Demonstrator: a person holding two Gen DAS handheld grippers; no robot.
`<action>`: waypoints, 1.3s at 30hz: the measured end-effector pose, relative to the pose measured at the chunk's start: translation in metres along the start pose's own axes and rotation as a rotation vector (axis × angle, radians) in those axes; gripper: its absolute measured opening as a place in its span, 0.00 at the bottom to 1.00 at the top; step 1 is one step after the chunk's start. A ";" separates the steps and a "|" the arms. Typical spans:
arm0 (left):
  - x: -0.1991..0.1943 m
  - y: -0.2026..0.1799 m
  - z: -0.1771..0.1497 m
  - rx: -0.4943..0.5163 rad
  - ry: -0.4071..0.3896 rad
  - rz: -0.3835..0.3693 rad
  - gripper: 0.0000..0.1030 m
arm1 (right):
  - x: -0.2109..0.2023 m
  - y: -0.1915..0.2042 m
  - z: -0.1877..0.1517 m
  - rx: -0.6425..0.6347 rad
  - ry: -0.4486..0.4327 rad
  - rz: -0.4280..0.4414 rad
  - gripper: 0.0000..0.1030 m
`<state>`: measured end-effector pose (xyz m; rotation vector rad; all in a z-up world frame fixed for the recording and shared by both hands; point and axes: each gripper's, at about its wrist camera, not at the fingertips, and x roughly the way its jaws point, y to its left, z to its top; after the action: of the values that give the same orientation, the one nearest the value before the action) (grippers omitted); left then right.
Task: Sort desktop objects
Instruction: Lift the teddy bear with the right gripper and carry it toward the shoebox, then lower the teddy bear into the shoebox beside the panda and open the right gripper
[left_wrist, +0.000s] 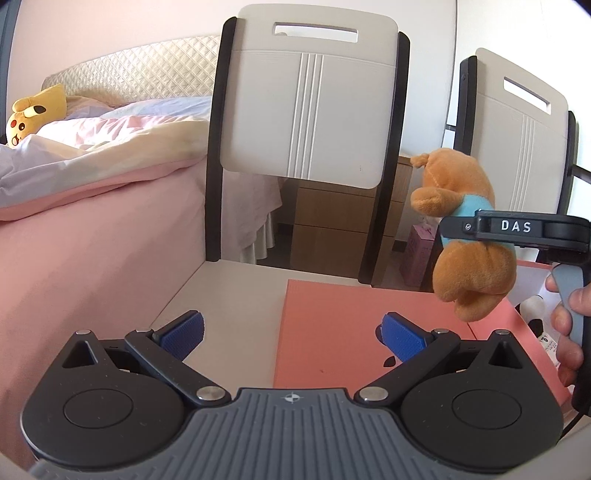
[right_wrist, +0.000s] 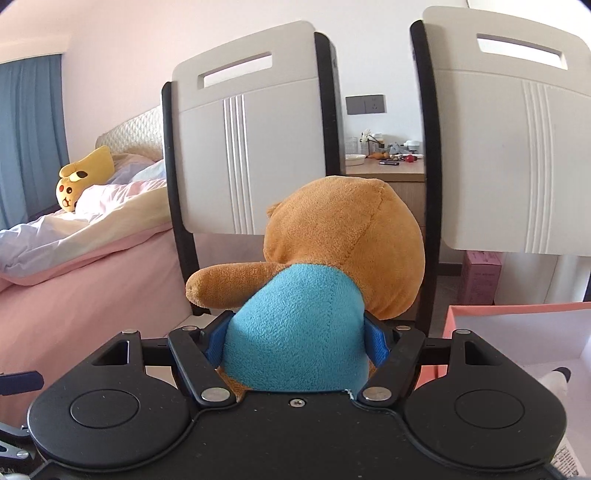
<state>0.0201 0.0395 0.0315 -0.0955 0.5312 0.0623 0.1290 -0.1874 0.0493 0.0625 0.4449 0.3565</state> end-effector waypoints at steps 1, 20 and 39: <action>0.001 -0.002 0.000 0.000 0.005 -0.007 1.00 | -0.004 -0.004 0.001 -0.004 -0.010 -0.010 0.68; 0.020 -0.039 -0.004 -0.016 0.028 -0.052 1.00 | -0.030 -0.074 0.002 0.040 -0.060 -0.145 0.68; 0.039 -0.090 -0.018 0.021 0.081 -0.179 1.00 | -0.064 -0.159 -0.028 0.033 -0.030 -0.462 0.68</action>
<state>0.0524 -0.0503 0.0033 -0.1255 0.6016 -0.1222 0.1147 -0.3594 0.0286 -0.0038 0.4213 -0.1055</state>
